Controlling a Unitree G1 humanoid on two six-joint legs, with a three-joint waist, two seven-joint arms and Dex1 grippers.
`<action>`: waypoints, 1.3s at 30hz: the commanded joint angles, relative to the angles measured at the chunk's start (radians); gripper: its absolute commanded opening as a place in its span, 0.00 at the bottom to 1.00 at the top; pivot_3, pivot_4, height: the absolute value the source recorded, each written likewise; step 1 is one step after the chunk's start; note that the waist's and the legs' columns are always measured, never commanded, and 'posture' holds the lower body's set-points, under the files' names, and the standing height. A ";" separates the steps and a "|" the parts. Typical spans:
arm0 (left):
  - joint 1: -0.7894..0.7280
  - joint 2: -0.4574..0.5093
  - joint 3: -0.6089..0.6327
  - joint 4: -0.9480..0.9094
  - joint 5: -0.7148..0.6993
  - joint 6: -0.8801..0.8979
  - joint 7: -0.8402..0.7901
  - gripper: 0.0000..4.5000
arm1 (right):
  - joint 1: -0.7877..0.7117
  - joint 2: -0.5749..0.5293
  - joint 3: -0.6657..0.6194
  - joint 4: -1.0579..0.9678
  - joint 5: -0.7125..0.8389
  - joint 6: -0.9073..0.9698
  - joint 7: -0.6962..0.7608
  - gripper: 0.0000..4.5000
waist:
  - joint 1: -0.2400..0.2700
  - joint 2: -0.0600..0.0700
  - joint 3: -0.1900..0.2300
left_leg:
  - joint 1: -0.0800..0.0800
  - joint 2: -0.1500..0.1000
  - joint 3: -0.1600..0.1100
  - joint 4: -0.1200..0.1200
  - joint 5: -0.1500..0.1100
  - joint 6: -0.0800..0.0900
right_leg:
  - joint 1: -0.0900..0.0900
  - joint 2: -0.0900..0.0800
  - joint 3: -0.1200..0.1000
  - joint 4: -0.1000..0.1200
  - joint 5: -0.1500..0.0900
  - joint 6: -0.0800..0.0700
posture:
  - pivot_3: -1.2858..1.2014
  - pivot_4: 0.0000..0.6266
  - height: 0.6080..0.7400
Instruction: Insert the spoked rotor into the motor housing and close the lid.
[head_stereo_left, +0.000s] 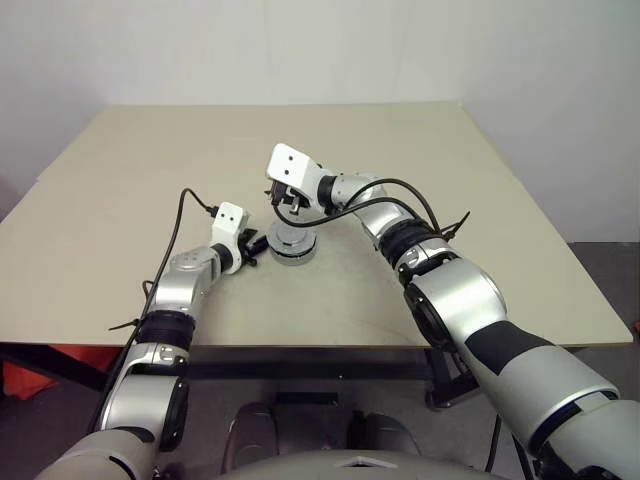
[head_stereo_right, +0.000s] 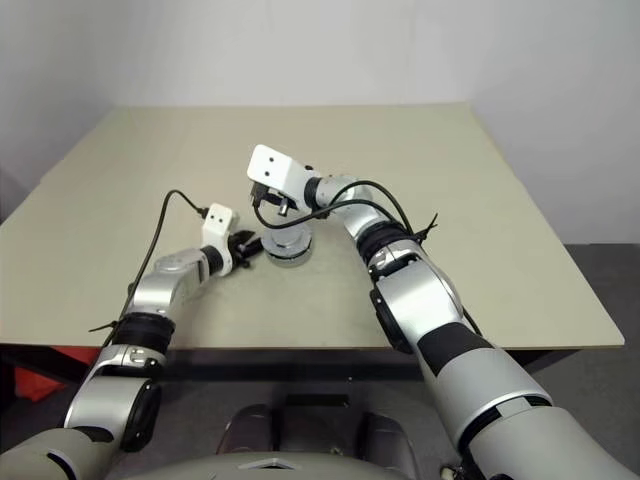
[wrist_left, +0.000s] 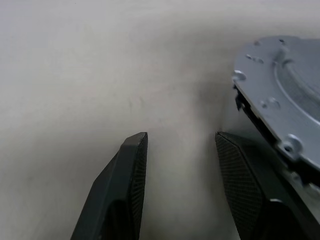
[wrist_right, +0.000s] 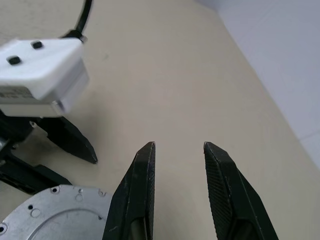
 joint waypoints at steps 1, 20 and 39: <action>0.077 0.049 0.038 -0.103 -0.026 0.043 0.002 0.51 | 0.060 0.008 -0.078 -0.051 0.105 0.079 0.067 0.37 | -0.003 0.000 0.000 | 0.000 0.000 0.000 0.000 0.000 0.000 | 0.000 0.000 0.000 0.000 0.000 0.000 | 0.52 0.00 1.00; 0.155 0.115 0.080 -0.271 -0.081 0.123 0.049 0.51 | 0.207 0.034 -0.044 -0.269 0.143 0.216 0.103 0.95 | -0.023 0.000 0.000 | 0.005 0.004 0.000 -0.001 0.002 -0.003 | 0.003 0.003 0.000 0.001 0.000 0.000 | 0.52 0.00 1.00; 0.151 0.122 0.079 -0.258 -0.077 0.110 0.051 0.51 | 0.258 0.025 0.009 -0.279 0.128 0.210 0.119 0.98 | -0.023 0.000 0.000 | 0.005 0.004 0.000 -0.001 0.002 -0.003 | 0.003 0.003 0.000 0.001 0.000 0.000 | 0.52 0.00 1.00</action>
